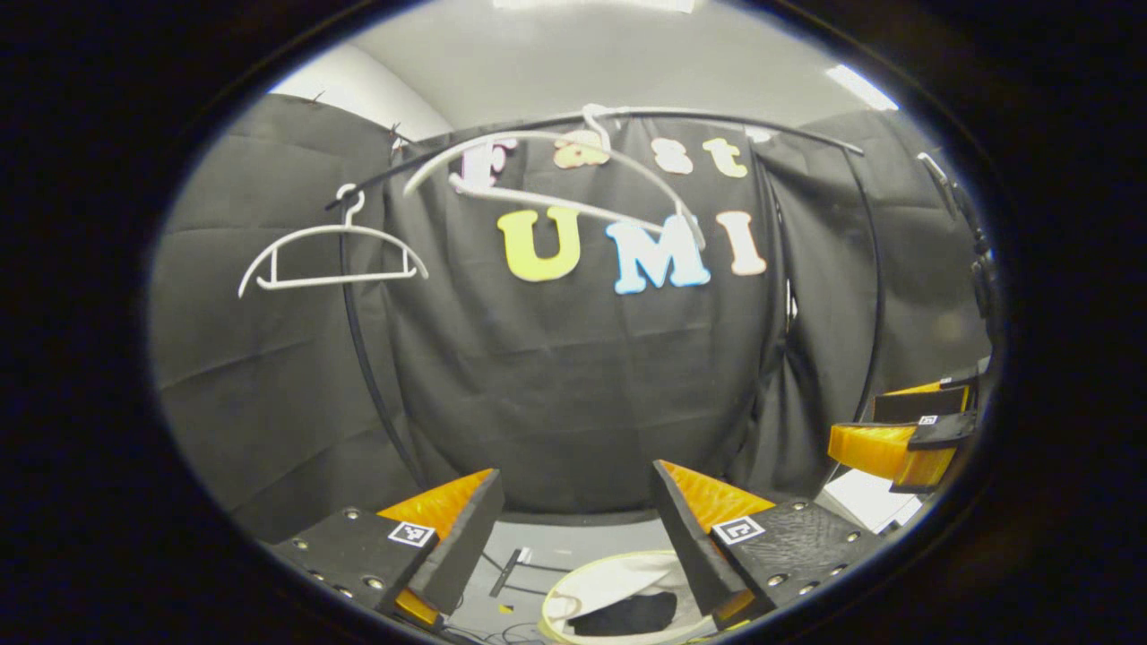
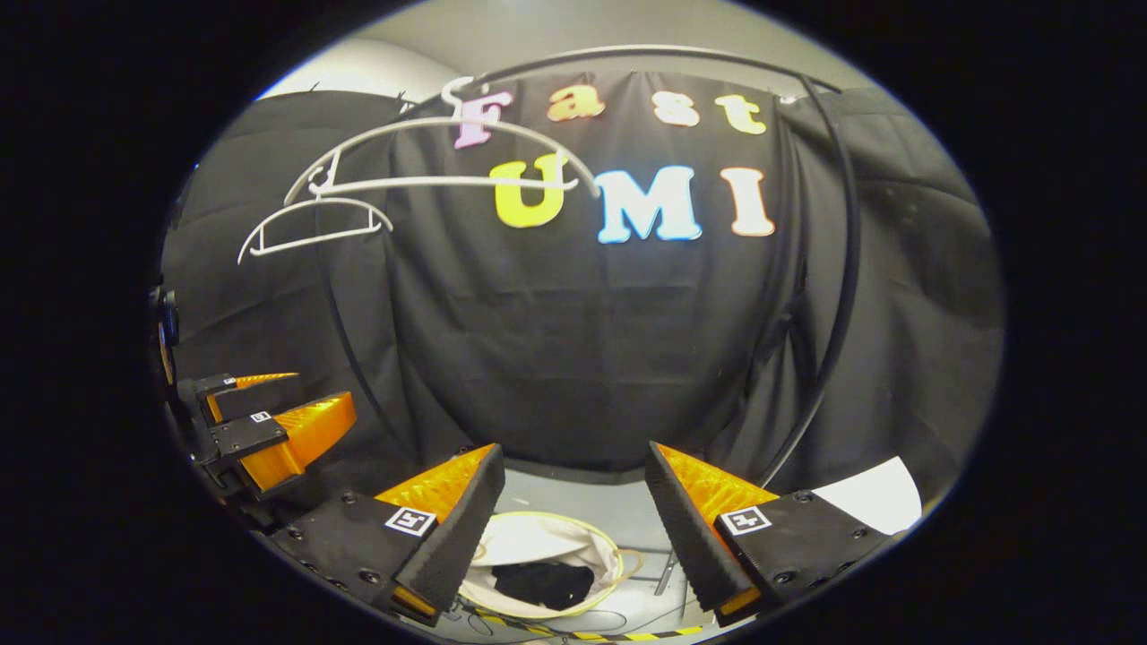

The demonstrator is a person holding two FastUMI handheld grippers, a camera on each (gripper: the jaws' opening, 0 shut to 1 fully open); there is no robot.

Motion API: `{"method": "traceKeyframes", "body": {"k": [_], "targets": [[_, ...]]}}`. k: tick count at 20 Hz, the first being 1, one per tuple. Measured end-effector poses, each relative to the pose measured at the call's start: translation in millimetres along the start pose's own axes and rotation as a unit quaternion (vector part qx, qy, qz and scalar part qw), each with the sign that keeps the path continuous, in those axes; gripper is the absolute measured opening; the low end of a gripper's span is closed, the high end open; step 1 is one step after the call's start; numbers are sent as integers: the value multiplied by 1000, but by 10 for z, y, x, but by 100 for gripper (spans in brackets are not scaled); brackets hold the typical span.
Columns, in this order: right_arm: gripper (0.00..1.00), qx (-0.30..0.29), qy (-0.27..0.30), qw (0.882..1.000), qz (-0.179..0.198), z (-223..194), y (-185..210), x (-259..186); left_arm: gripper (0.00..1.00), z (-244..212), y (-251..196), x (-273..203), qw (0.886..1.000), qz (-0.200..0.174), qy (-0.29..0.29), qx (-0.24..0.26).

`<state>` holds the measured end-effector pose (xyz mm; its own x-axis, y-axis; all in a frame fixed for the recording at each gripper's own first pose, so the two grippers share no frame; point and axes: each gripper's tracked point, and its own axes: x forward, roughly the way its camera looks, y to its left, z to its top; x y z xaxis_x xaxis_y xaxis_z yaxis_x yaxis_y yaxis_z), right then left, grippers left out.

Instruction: Grasp the clothes on the hanger with both hands and then place them into the laundry hamper below.

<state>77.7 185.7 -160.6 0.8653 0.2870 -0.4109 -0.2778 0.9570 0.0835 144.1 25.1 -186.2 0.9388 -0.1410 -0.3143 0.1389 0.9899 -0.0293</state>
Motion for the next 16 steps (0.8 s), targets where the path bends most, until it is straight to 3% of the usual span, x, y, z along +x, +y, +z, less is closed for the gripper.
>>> {"method": "traceKeyframes", "body": {"k": [6, 16], "targets": [[95, -5, -68, 997, -20, 590, -414, -375, 96, 825, -254, -195, 998, -11, -50, -34], [95, -28, -169, 982, -80, 1290, -1301, -1253, 96, 1688, -180, -873, 993, 12, -115, -17]]}}
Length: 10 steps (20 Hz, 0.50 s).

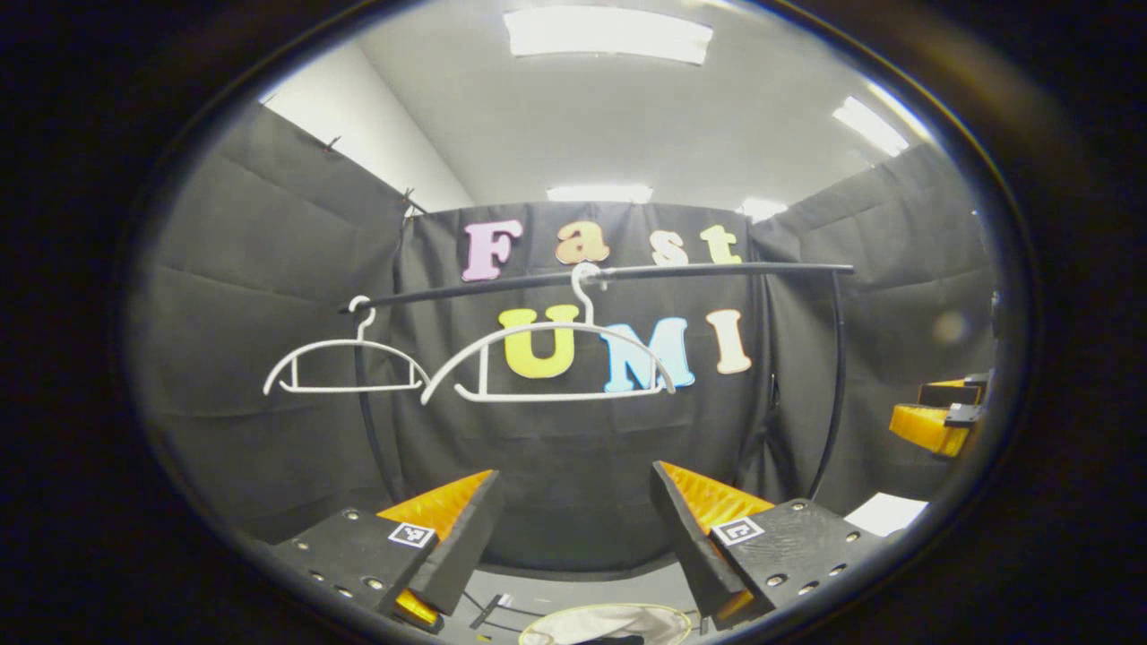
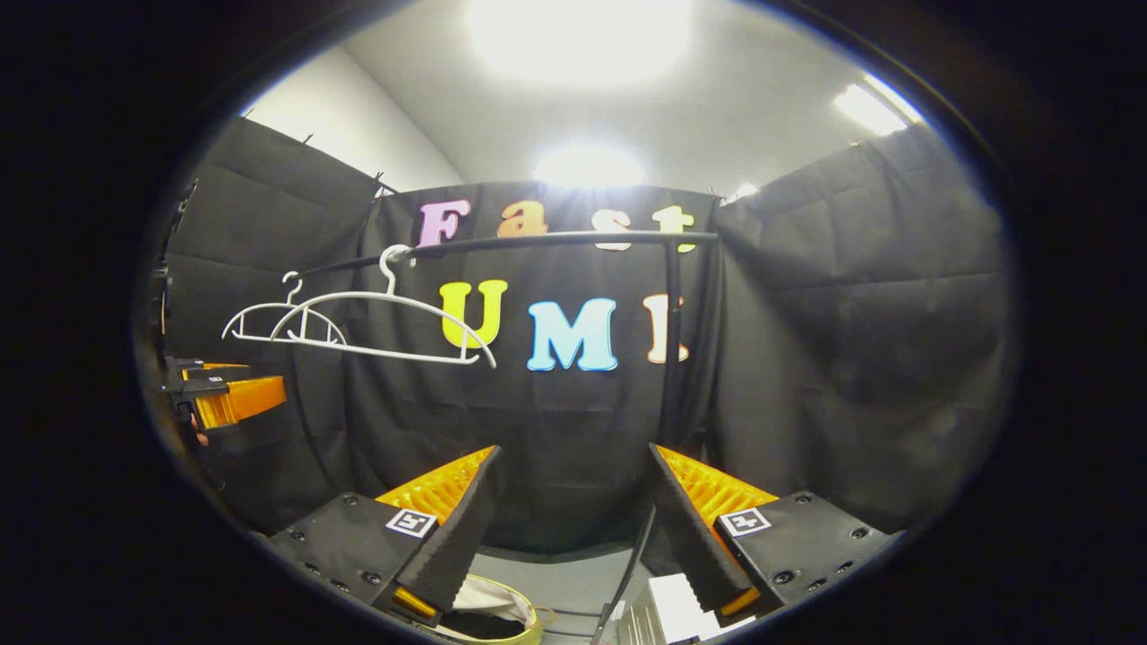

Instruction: Grasp the clothes on the hanger with both hands and then place them into the laundry hamper below.

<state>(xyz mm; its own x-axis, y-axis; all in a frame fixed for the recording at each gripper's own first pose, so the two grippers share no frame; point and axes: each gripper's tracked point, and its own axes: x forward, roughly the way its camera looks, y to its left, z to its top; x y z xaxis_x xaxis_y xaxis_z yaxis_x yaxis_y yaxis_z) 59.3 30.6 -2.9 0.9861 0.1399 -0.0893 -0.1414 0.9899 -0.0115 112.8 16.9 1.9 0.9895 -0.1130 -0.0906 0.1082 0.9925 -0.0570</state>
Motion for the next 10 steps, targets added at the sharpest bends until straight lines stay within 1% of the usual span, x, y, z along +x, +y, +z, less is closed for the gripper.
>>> {"method": "traceKeyframes", "body": {"k": [5, 6, 8, 10], "targets": [[95, 8, -11, 1000, -15, 109, -320, -234, 96, 185, -20, -253, 1000, 9, -16, 7], [100, 10, -14, 1000, -18, 131, -365, -254, 96, 212, -38, -294, 1000, 12, -20, 12], [95, 10, -21, 999, -25, 170, -464, -281, 96, 261, -85, -336, 999, 18, -25, 22], [94, 9, -26, 999, -31, 199, -534, -301, 96, 288, -131, -392, 999, 22, -30, 26]]}}
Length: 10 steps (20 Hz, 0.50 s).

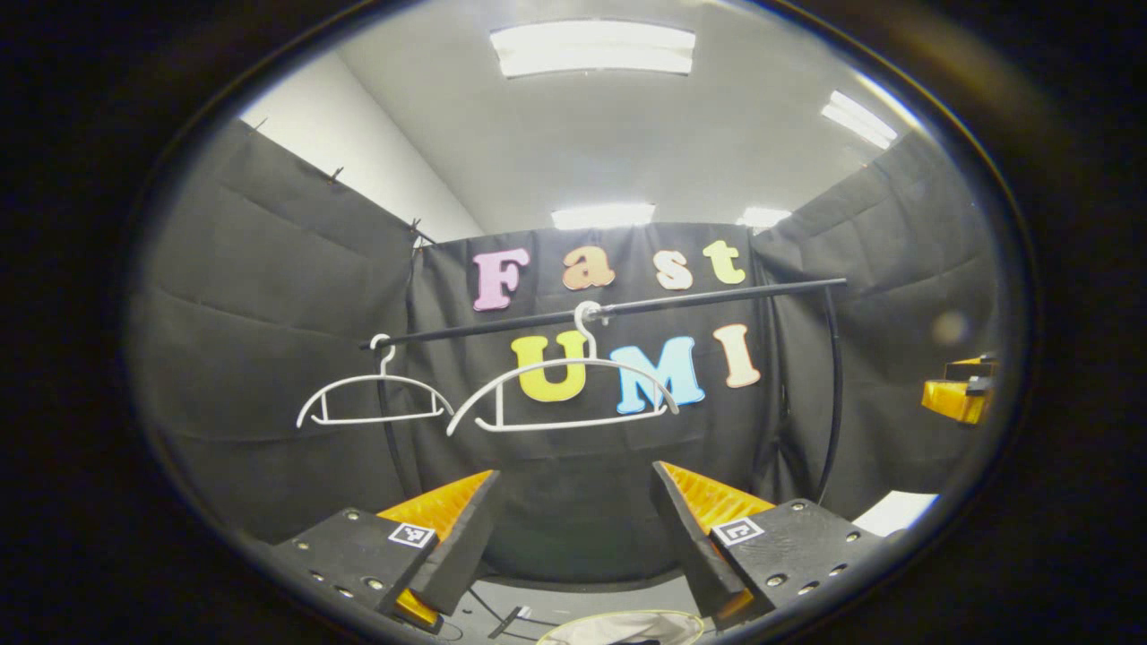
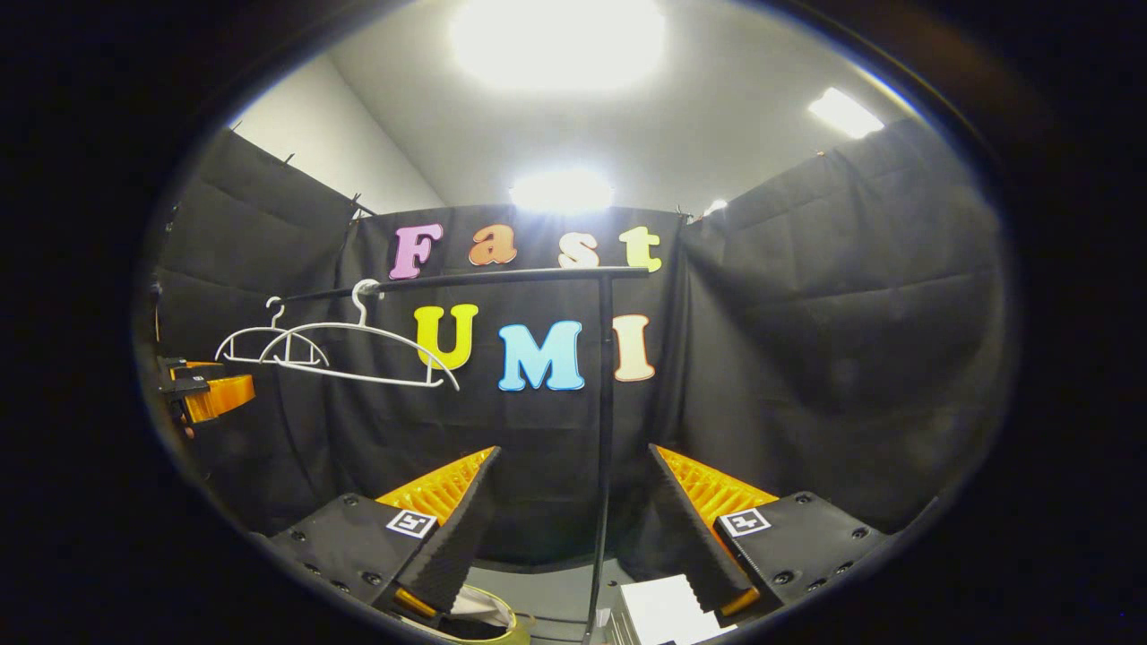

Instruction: Grasp the clothes on the hanger with both hands and then place them into the laundry hamper below.

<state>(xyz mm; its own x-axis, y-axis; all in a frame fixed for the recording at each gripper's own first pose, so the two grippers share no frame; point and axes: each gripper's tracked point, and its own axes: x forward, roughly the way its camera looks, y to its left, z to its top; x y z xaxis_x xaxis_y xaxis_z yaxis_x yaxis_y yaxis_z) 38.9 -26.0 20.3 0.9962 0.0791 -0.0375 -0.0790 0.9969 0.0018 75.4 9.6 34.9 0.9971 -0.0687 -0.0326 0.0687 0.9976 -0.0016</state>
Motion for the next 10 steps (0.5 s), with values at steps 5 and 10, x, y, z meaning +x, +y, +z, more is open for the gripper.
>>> {"method": "traceKeyframes", "body": {"k": [5, 10], "targets": [[95, 1, -9, 1000, -6, 50, -88, -85, 96, 43, 20, -150, 1000, 17, -7, 1], [95, 0, -10, 1000, -8, 54, -130, -57, 96, 21, 12, -189, 1000, 26, -3, 5]]}}
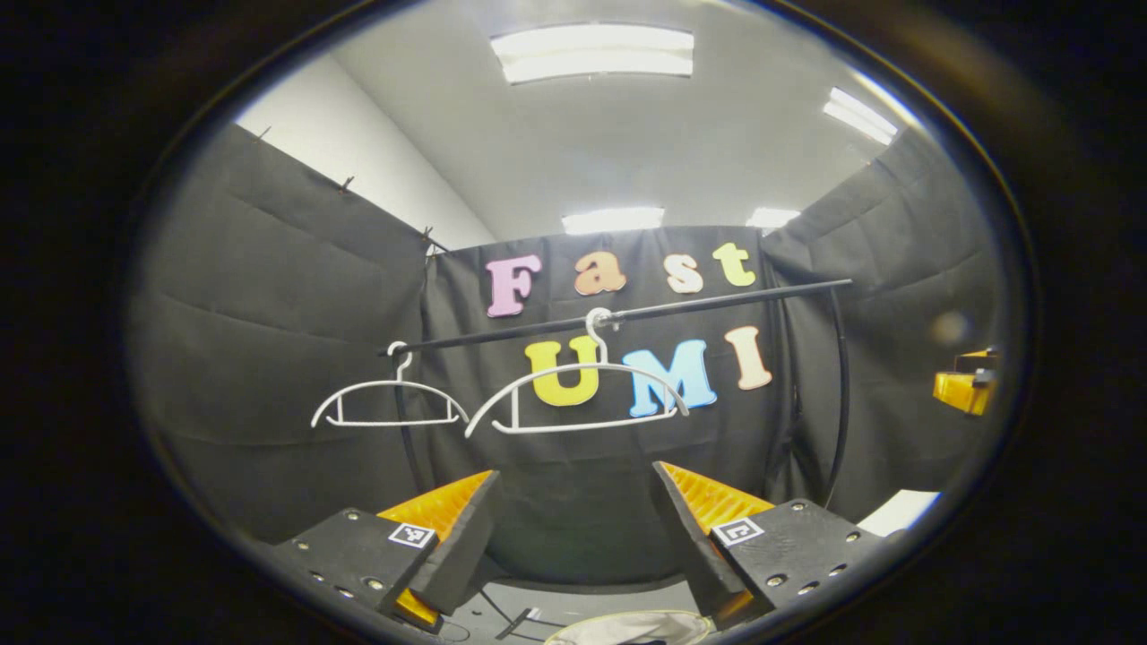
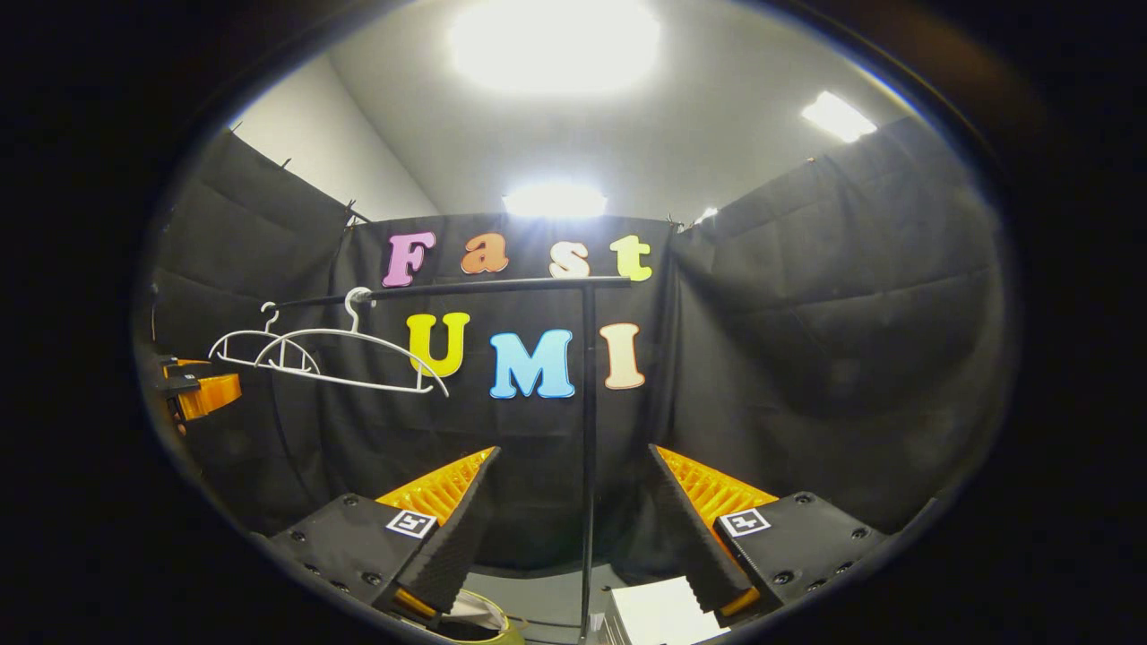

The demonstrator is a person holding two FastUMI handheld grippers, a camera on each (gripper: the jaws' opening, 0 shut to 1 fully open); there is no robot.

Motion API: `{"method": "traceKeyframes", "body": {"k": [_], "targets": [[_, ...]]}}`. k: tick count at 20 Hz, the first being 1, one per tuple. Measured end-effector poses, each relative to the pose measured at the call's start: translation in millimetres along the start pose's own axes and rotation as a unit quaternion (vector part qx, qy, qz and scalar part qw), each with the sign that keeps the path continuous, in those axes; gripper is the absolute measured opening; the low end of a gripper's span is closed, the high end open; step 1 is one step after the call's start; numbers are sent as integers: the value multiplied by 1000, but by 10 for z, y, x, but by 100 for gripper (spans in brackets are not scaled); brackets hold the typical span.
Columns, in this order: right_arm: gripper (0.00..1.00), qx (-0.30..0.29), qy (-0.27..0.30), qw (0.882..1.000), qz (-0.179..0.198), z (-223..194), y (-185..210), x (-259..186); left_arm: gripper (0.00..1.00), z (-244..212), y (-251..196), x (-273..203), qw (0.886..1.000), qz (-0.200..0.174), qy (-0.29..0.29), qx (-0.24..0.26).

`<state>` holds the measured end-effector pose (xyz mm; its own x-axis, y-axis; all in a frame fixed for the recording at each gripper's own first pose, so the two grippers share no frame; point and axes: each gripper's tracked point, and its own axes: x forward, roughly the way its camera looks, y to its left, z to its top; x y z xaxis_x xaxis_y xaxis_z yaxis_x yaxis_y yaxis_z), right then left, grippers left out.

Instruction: Grasp the clothes on the hanger with both hands and then place them into the laundry hamper below.

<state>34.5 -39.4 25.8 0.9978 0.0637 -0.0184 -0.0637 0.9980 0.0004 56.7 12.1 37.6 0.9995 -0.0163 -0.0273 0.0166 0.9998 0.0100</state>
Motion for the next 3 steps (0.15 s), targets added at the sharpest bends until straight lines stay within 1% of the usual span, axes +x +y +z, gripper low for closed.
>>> {"method": "traceKeyframes", "body": {"k": [1, 3], "targets": [[99, -2, -1, 1000, 0, 10, 7, -11, 96, -7, 4, -14, 1000, 2, 1, -1], [99, -3, -1, 1000, 2, 11, 22, -17, 96, -6, 14, -56, 1000, 4, 2, -2]]}}
